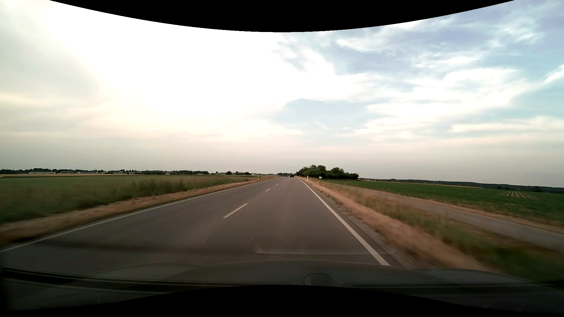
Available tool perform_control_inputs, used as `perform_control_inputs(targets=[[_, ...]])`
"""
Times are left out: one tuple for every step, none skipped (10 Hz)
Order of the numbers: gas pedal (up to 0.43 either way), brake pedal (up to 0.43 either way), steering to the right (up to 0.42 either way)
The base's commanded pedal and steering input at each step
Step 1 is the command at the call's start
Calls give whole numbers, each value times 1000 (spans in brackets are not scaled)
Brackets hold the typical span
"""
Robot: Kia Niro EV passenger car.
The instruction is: Follow the waypoints while adhering to traffic rules and regulations
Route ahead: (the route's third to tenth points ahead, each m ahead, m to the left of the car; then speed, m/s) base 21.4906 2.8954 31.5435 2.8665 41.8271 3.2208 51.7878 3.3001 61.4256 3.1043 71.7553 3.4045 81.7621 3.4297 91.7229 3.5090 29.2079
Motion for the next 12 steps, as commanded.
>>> perform_control_inputs(targets=[[591, 12, -4], [579, 6, -3], [579, 6, -4], [571, 6, -4], [551, 6, -4], [539, 6, -4], [512, 6, -5], [480, 6, -5], [449, 6, -5], [441, 6, -5], [421, 6, -5], [390, 6, -4]])
